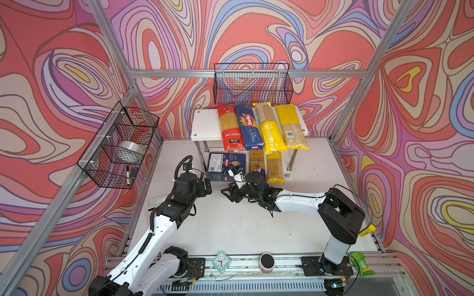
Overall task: Arrange pasta packages on shelves
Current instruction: Move the pasta box to the shelf.
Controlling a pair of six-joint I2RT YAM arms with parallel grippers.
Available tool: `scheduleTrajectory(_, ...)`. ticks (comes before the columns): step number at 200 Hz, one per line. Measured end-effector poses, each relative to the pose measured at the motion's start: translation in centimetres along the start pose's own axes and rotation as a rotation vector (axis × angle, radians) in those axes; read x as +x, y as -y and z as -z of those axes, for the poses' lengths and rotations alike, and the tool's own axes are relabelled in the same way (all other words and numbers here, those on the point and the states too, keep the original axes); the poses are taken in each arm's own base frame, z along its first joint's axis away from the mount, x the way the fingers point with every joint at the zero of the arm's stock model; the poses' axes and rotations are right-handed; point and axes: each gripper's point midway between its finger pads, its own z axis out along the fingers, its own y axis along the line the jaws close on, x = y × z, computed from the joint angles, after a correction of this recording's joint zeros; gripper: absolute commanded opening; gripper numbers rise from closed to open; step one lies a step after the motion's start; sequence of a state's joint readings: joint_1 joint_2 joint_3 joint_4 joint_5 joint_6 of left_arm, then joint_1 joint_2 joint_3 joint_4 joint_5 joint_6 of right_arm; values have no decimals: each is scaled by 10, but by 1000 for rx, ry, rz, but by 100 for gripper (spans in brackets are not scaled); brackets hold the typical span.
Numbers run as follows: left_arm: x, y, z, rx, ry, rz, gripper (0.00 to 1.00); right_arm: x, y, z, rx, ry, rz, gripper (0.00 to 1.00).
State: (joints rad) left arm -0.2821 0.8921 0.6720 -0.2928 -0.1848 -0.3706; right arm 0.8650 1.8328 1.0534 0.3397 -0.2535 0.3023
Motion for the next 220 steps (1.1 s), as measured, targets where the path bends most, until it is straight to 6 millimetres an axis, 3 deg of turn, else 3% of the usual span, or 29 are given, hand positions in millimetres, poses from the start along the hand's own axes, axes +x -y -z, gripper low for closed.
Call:
scheduleTrajectory(53, 16, -15, 2, -16, -15, 45, 100, 12, 13, -32, 8, -15, -19, 63)
scheduleTrajectory(144, 28, -23, 7, -13, -4, 76, 100, -24, 27, -59, 46, 84, -24, 64)
scheduleTrajectory(220, 27, -26, 8, -18, 14, 80, 100, -34, 82, -61, 113, 103, -68, 64)
